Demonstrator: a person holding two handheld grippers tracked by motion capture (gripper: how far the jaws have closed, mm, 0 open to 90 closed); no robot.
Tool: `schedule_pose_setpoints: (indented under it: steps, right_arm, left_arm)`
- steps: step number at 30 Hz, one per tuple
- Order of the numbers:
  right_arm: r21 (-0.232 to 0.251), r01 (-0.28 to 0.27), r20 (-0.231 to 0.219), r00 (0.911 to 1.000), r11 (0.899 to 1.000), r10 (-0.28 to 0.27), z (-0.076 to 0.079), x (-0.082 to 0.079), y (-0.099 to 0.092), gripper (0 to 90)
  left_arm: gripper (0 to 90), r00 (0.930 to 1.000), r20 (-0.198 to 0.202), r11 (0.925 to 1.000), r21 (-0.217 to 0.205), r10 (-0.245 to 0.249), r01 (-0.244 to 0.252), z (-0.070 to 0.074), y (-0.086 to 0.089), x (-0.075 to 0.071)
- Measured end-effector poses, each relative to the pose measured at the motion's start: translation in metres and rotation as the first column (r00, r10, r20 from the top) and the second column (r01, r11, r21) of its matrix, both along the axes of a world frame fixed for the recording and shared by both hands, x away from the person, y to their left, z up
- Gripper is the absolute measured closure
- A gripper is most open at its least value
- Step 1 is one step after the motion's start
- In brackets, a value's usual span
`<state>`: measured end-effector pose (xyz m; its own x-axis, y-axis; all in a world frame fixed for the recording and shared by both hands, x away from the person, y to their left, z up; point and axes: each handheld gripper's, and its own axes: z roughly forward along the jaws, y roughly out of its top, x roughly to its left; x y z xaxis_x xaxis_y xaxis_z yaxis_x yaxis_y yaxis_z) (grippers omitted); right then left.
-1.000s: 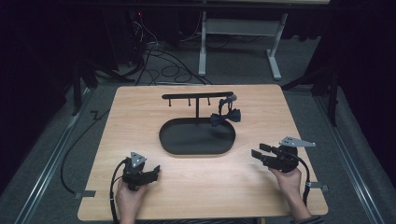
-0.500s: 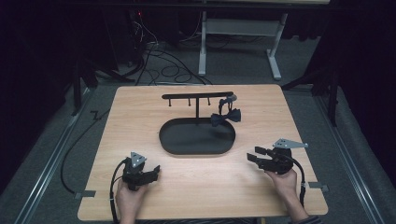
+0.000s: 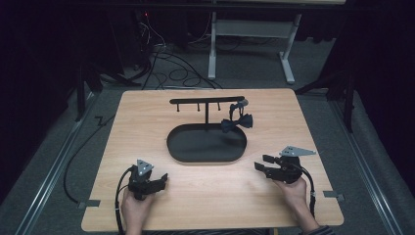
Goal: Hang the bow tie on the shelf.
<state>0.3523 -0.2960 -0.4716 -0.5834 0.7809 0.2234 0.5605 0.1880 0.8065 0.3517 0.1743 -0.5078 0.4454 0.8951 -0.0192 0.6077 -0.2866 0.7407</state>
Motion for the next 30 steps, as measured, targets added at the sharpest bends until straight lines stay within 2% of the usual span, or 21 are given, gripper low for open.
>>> schedule_pose_setpoints:
  steps: [4,30]
  right_arm:
    - [-0.028,0.013,-0.002,0.9999,1.000,-0.013,-0.002,0.000,0.001,45.2]
    - [-0.099,0.008,-0.035,0.9993,0.995,-0.012,-0.019,0.005,0.016,45.2]
  left_arm:
    - [24.7,1.0000,0.000,1.0000,0.000,0.000,0.000,0.000,0.000,0.000]
    - [24.6,1.0000,-0.001,1.0000,0.001,0.000,0.000,0.000,0.000,0.000]
